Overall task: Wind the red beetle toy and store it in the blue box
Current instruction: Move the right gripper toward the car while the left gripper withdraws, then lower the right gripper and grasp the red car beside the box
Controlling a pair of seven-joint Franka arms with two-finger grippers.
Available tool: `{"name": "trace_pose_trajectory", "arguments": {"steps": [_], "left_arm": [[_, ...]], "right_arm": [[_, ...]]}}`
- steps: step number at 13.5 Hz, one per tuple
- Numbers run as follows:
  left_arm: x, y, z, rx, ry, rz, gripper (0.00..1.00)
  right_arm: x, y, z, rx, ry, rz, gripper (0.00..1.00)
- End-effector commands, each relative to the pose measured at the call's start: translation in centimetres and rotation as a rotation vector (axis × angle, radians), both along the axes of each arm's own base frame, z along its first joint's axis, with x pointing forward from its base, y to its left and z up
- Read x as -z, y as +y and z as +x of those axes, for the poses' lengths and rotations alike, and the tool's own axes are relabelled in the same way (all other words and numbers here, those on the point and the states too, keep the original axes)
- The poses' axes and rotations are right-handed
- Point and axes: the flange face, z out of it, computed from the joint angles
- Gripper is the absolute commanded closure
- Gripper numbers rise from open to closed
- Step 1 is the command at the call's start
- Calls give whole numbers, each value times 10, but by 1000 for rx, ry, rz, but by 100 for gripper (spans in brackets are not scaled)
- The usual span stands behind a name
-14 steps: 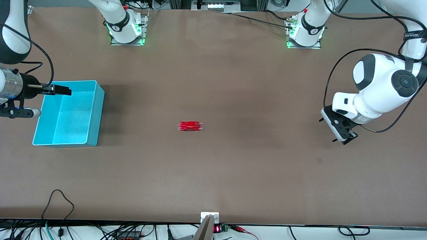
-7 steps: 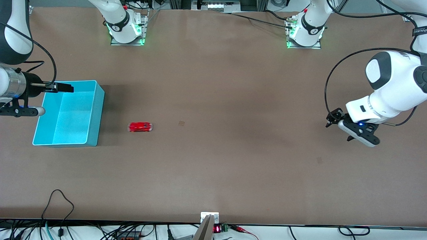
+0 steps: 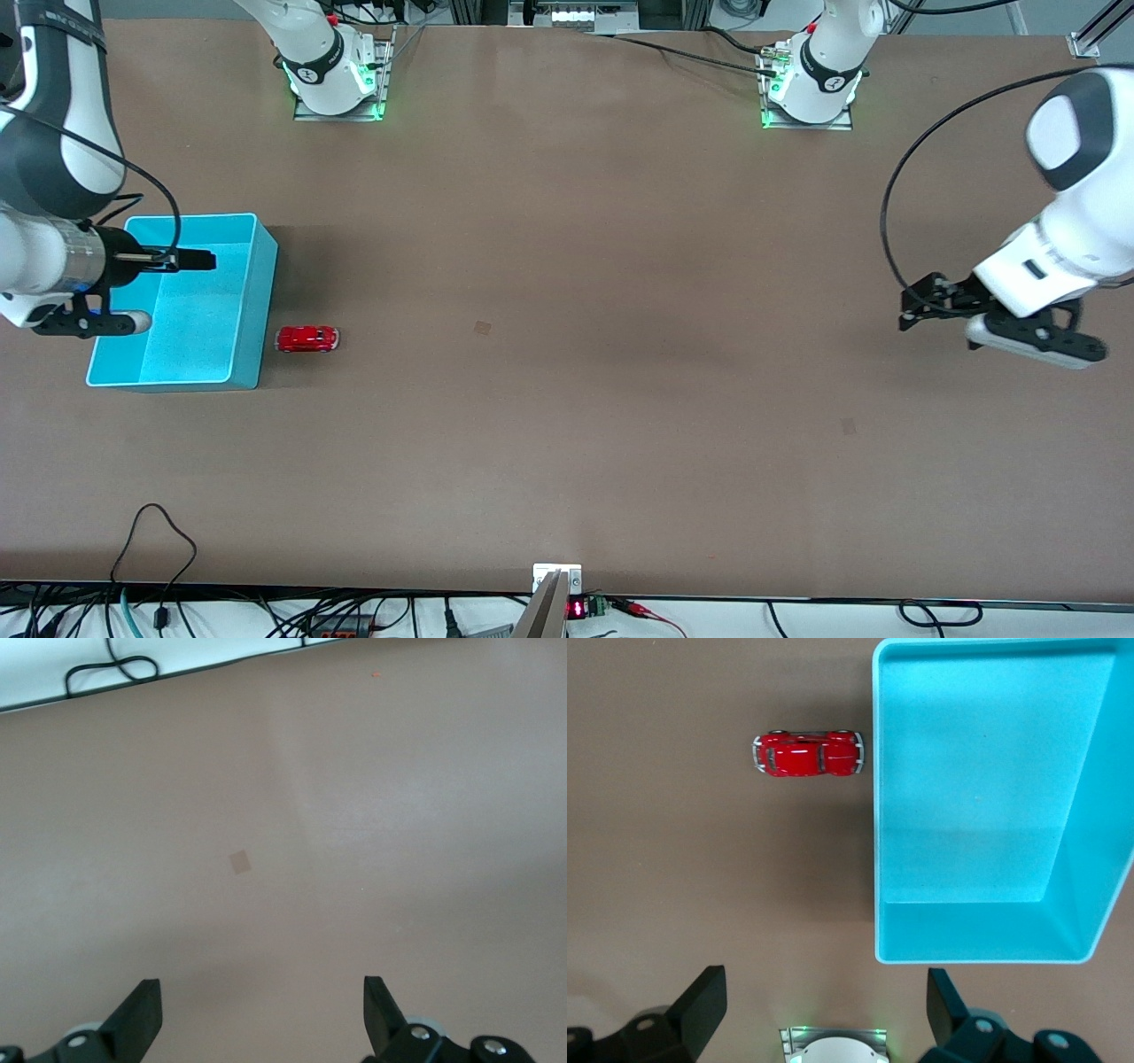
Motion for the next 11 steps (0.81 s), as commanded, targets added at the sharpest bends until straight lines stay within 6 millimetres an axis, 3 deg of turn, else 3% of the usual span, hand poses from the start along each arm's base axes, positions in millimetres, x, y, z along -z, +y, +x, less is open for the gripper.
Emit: {"name": "trace_pose_trajectory", "arguments": {"steps": [1, 4, 8, 11], "left_arm": [[-42, 12, -4, -91, 47, -28, 0], [-76, 18, -30, -201, 99, -13, 0], [-81, 6, -38, -227, 124, -11, 0], [-83, 6, -48, -232, 140, -9, 0]], "right_arm": [[26, 19, -35, -94, -82, 39, 0], [59, 25, -62, -359, -179, 89, 0], [97, 25, -72, -735, -192, 136, 0], [130, 26, -66, -955, -177, 130, 0]]}}
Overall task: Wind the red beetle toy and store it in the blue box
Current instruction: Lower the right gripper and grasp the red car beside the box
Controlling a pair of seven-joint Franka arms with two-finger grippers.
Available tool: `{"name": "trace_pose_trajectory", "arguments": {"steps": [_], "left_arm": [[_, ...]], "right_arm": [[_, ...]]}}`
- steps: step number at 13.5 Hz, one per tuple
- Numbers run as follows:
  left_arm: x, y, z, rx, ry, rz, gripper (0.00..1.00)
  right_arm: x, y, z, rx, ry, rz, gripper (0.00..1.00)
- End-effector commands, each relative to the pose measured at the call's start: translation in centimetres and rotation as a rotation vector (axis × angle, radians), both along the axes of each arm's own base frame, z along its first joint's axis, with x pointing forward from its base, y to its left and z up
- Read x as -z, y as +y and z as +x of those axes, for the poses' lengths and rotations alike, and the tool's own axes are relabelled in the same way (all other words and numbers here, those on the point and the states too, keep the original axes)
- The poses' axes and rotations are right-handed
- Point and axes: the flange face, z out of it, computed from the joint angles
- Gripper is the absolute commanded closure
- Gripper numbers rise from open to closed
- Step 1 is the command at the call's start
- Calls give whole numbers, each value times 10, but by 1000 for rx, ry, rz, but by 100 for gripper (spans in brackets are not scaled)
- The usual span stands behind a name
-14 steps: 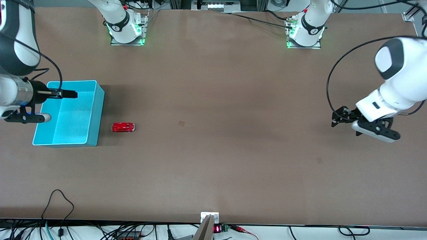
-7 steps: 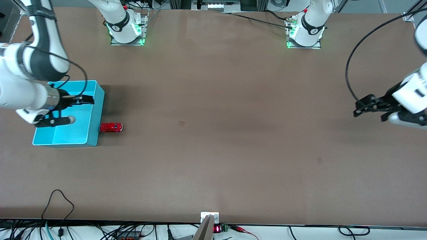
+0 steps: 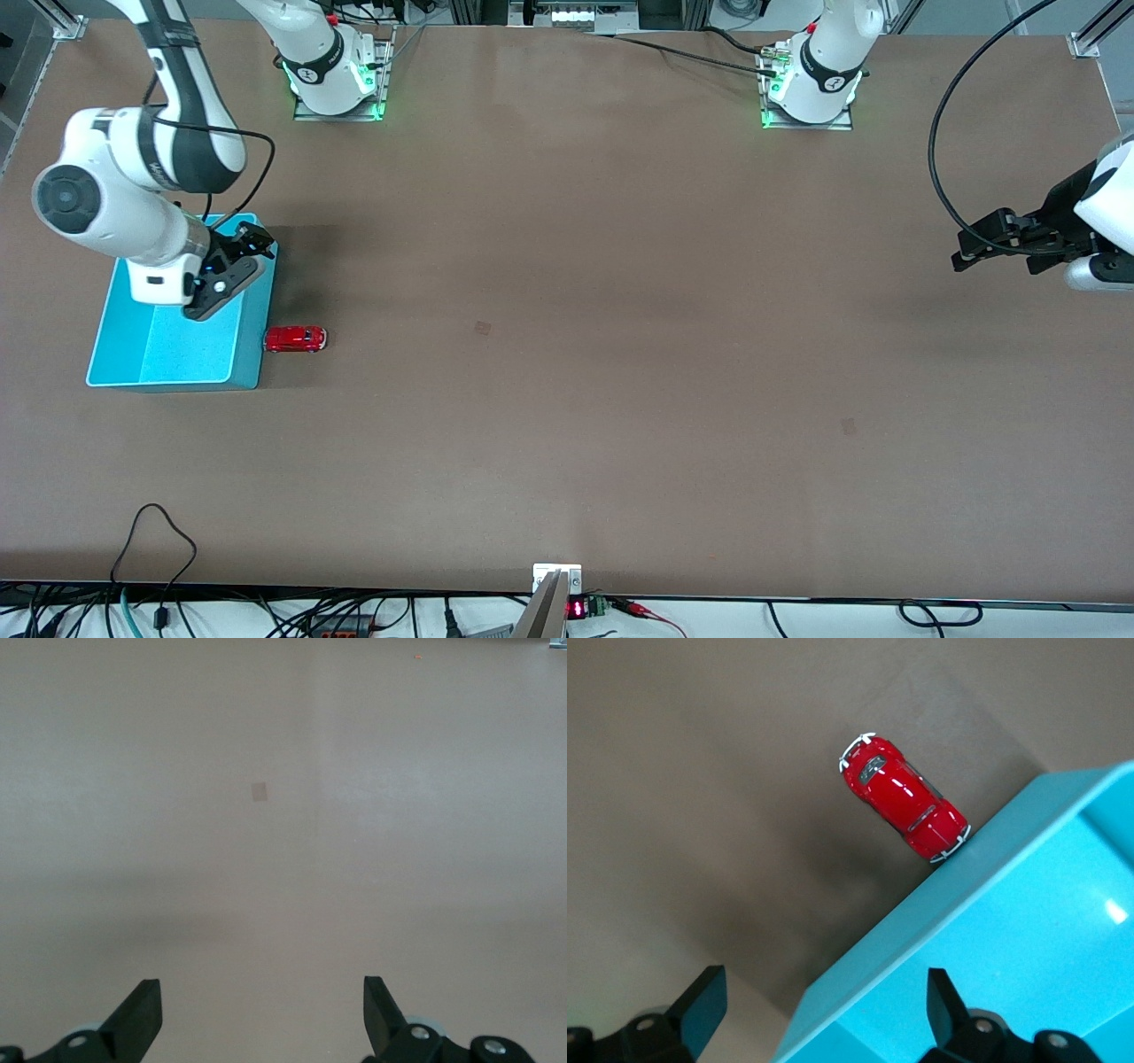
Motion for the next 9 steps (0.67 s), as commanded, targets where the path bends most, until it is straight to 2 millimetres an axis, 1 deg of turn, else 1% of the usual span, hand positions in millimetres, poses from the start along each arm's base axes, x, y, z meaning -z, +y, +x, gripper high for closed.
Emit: {"name": "trace_pose_trajectory", "arguments": {"steps": [1, 3, 5, 6, 7, 9], "left_arm": [[-6, 1, -15, -19, 11, -17, 0], [-11, 0, -21, -20, 1, -16, 0], [-11, 0, -30, -24, -23, -12, 0], [-7, 1, -36, -27, -32, -7, 0], [-3, 2, -41, -31, -36, -3, 0], [-6, 2, -43, -23, -41, 5, 0]], "right_arm": [[25, 1, 7, -222, -31, 11, 0], [49, 4, 17, -377, -70, 40, 0], [63, 6, 26, -500, -121, 54, 0], [67, 7, 28, -553, -141, 58, 0], [73, 9, 30, -573, -147, 62, 0], [86, 9, 30, -575, -144, 70, 0]]}}
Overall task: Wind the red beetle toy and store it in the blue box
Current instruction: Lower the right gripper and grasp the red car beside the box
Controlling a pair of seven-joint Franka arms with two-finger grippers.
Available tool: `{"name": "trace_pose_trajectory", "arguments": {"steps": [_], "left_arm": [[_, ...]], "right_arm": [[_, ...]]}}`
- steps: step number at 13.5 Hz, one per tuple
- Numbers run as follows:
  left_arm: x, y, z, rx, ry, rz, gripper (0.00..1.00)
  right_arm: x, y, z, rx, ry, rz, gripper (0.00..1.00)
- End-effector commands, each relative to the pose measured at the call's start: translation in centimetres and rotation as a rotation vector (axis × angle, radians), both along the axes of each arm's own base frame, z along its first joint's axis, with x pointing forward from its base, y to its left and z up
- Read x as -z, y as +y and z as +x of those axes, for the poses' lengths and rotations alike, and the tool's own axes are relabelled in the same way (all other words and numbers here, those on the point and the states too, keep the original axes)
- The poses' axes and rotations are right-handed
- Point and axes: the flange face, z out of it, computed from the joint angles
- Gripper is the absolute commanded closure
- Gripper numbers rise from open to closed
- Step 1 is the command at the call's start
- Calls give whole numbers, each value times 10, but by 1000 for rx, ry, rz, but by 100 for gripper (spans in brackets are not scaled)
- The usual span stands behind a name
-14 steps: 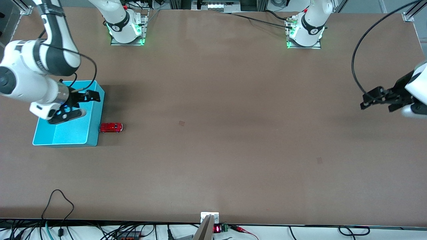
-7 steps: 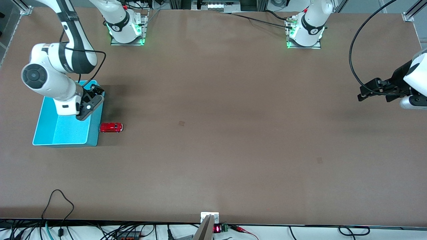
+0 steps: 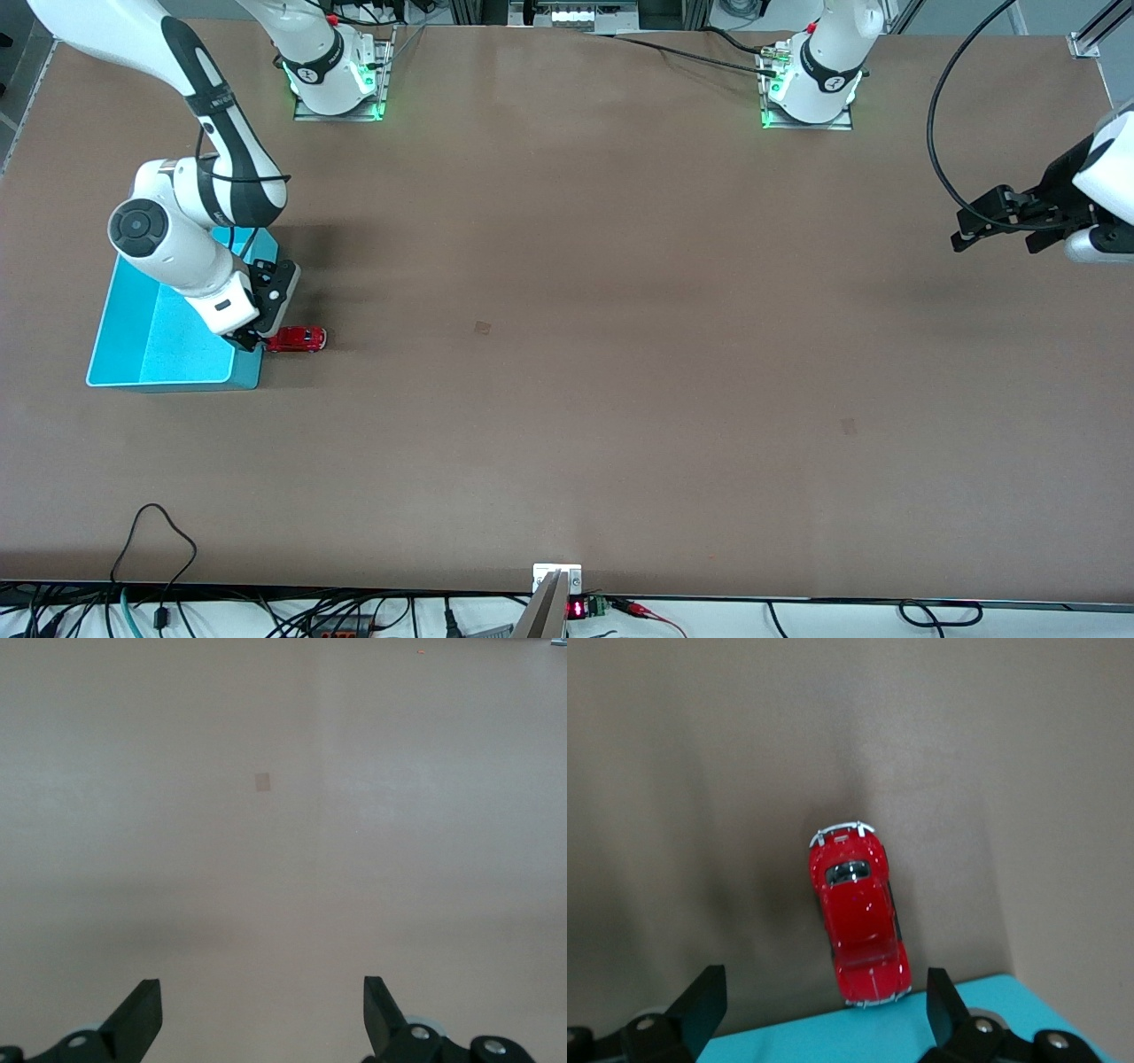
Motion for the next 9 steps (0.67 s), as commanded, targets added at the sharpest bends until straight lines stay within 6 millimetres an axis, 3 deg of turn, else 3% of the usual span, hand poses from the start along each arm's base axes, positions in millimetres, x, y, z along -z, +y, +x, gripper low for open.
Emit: {"name": "trace_pose_trajectory", "arguments": {"steps": [1, 6, 7, 9], "left_arm": [[-3, 0, -13, -5, -22, 1, 0], [-4, -14, -17, 24, -1, 49, 0], [-6, -15, -17, 24, -4, 49, 0], [-6, -9, -17, 16, -4, 49, 0]], "right_arm": [[17, 0, 3, -40, -6, 6, 0], [44, 3, 1, -36, 6, 21, 3], [48, 3, 1, -36, 9, 22, 11], [45, 3, 4, -42, 0, 22, 36]]}}
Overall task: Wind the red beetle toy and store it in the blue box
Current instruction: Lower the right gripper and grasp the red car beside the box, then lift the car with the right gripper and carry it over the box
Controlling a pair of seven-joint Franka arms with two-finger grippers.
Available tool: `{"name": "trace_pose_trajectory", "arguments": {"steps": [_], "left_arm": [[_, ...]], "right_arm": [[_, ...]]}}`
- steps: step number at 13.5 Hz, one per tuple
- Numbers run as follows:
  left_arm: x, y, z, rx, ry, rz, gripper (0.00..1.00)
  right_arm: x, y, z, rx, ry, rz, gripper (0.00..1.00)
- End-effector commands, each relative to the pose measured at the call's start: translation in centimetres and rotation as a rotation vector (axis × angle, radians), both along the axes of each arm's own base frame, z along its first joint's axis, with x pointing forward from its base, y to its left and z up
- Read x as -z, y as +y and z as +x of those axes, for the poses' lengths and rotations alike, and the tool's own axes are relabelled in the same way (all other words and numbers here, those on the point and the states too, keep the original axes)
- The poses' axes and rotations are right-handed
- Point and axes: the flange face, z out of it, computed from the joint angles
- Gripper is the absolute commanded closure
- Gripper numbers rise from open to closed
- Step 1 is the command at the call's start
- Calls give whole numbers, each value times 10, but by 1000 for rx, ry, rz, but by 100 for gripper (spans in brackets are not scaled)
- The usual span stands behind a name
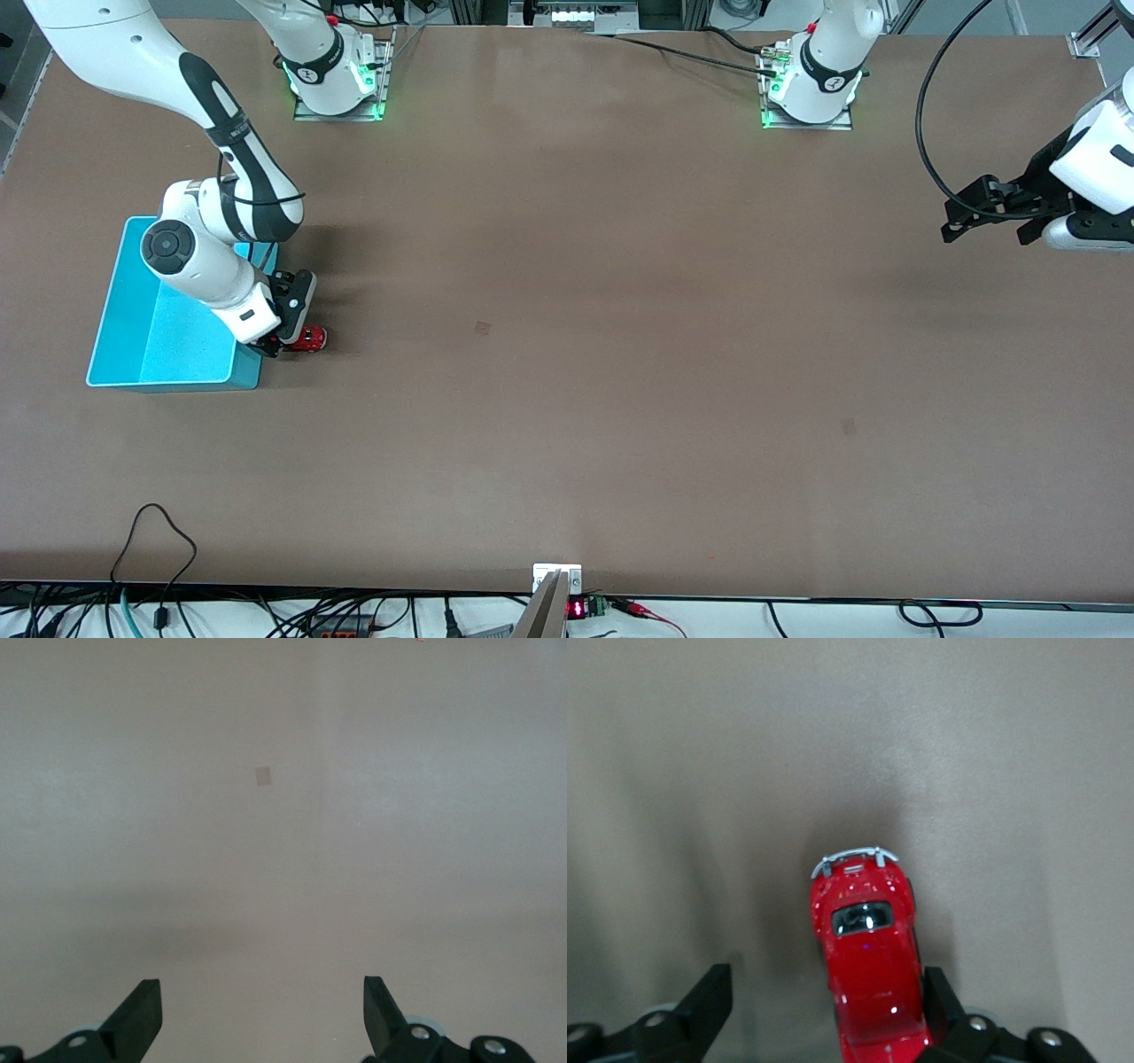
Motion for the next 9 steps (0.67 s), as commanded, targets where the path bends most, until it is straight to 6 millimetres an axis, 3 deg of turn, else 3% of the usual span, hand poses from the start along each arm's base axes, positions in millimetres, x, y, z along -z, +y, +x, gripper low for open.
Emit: {"name": "trace_pose_trajectory", "arguments": {"steps": [1, 2, 4, 5, 9], "left_arm": [[-8, -1, -10, -5, -1, 23, 0], [-11, -2, -12, -2, -6, 23, 0], [-14, 5, -14, -17, -12, 18, 0], [-17, 2, -16, -12, -12, 19, 0], [-16, 8, -19, -21, 14, 8, 0]], "right_arm": [[-2, 1, 6, -23, -12, -1, 56], [-5, 3, 9, -24, -20, -1, 72], [-12, 4, 13, -12, -34, 1, 95], [-20, 4, 17, 7, -50, 7, 100], [-79, 14, 25, 219, -106, 4, 100]]}}
